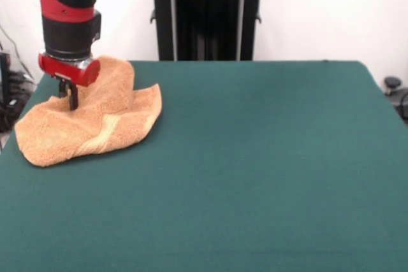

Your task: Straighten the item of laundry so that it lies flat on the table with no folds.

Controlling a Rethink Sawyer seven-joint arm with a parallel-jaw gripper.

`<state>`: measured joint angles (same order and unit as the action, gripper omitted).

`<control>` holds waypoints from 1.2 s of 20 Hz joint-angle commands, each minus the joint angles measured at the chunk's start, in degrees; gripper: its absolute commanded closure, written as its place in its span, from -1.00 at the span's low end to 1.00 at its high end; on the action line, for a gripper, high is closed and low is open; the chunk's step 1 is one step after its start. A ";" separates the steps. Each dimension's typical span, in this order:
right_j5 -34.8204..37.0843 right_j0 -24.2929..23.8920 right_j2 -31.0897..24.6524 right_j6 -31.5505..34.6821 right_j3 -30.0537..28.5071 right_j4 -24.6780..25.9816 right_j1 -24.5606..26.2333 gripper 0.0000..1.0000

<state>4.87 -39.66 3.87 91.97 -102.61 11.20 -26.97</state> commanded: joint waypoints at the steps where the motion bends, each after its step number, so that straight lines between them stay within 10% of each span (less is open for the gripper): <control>1: 31.20 -0.84 -2.44 -12.33 5.93 5.05 -0.24 1.00; 24: 44.70 -0.81 -5.81 -5.61 6.15 8.92 -9.32 1.00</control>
<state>37.14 -43.98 3.54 91.97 -98.41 19.41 -34.12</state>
